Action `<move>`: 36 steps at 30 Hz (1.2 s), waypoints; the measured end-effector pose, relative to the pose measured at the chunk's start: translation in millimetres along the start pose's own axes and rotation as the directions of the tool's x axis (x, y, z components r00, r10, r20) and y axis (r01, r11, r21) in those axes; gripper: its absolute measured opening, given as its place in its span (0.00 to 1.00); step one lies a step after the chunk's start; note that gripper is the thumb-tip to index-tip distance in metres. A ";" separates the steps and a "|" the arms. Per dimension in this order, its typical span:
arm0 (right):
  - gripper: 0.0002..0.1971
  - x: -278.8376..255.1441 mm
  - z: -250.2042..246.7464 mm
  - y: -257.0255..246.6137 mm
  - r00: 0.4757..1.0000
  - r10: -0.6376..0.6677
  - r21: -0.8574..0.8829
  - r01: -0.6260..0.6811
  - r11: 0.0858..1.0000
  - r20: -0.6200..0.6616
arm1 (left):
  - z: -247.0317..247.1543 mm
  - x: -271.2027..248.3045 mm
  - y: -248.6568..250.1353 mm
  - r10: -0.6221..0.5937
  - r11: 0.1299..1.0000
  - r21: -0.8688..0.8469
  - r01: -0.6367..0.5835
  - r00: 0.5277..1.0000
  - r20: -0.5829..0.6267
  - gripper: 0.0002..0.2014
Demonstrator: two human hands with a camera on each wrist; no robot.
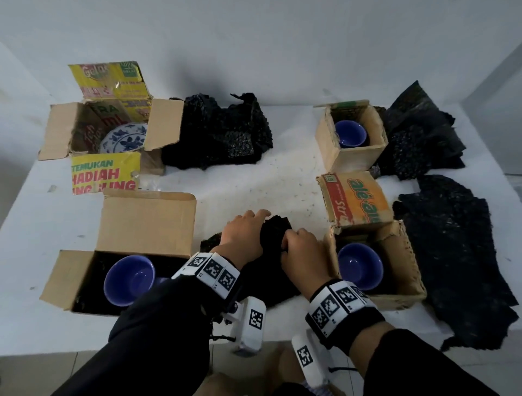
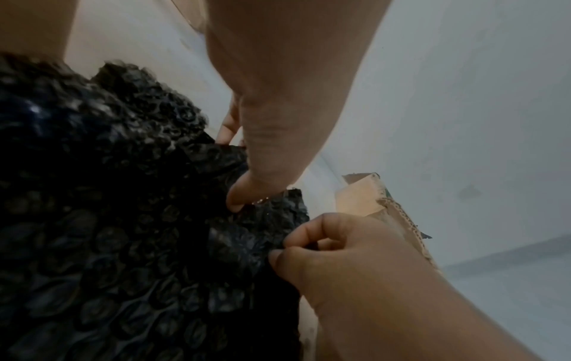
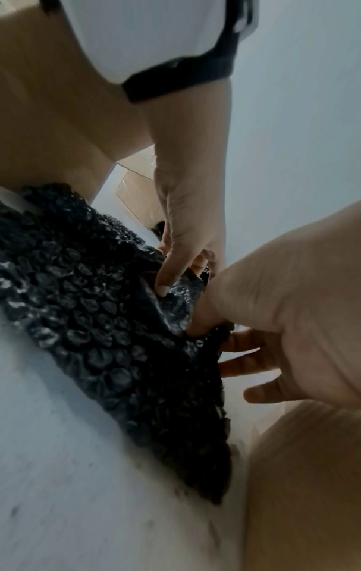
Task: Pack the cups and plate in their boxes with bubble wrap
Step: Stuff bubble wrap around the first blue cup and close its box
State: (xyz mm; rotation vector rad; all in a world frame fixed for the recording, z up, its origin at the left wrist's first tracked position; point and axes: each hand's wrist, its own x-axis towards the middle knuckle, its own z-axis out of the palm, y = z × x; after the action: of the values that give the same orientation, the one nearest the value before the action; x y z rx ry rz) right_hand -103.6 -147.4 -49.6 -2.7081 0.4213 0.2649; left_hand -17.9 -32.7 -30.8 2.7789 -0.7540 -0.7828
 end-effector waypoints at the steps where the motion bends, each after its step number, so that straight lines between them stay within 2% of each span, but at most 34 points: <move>1: 0.05 -0.2 -2.0 0.1 1.000 0.007 0.052 -0.007 0.999 -0.002 | -1.4 0.7 0.0 -0.009 1.000 -0.026 0.009 1.000 -0.014 0.29; 5: 0.08 -3.0 -13.6 -1.4 0.998 0.035 0.258 -0.021 0.966 -0.049 | -11.9 1.5 0.3 -0.001 0.999 -0.042 -0.002 0.997 -0.073 0.09; 7: 0.09 -5.7 -20.8 -2.7 0.992 0.042 0.310 -0.002 0.951 -0.123 | -18.9 -1.1 0.8 0.001 0.998 -0.054 -0.007 0.994 -0.112 0.06; 9: 0.12 -8.7 -30.1 -5.4 0.983 0.064 0.336 -0.001 0.942 -0.174 | -24.9 -3.4 0.2 -0.007 0.994 -0.106 -0.009 0.989 -0.148 0.10; 13: 0.23 -9.9 -41.7 -11.2 0.983 0.104 0.372 -0.039 0.927 -0.155 | -32.9 -8.2 -3.5 0.006 0.983 -0.179 -0.038 0.984 -0.176 0.18; 17: 0.15 -7.4 -49.6 -20.2 0.973 0.067 0.416 0.033 0.909 -0.223 | -38.5 -14.7 -3.6 0.055 0.970 -0.222 -0.103 0.975 -0.214 0.22; 20: 0.13 -4.5 -58.6 -28.5 0.947 0.056 0.469 0.105 0.877 -0.316 | -48.7 -19.6 -3.3 0.082 0.942 -0.292 -0.164 0.958 -0.274 0.18; 23: 0.14 -3.6 -71.3 -38.9 0.895 0.055 0.529 0.211 0.822 -0.443 | -64.2 -26.0 -6.7 0.089 0.896 -0.376 -0.235 0.926 -0.367 0.09; 25: 0.13 -4.5 -82.2 -48.3 0.873 0.036 0.556 0.276 0.784 -0.486 | -77.2 -32.0 -12.8 0.092 0.849 -0.448 -0.279 0.914 -0.396 0.08; 28: 0.15 -3.6 -95.3 -64.7 0.882 -0.090 0.554 0.367 0.747 -0.462 | -97.0 -45.6 -29.8 0.100 0.758 -0.552 -0.348 0.898 -0.429 0.11; 31: 0.17 -2.3 -102.4 -86.8 0.882 -0.248 0.596 0.457 0.660 -0.402 | -113.7 -65.5 -53.2 0.104 0.687 -0.589 -0.425 0.860 -0.499 0.14; 36: 0.16 -1.8 -89.6 -135.2 0.890 -0.287 0.647 0.455 0.612 -0.354 | -120.5 -97.5 -110.2 0.073 0.670 -0.636 -0.383 0.886 -0.457 0.15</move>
State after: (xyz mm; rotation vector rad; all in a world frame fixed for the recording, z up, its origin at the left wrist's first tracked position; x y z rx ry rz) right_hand -50.0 -63.8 78.7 -1.9575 -0.0228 -0.2798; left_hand 20.7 113.6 84.6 1.9665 -0.5449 -0.3212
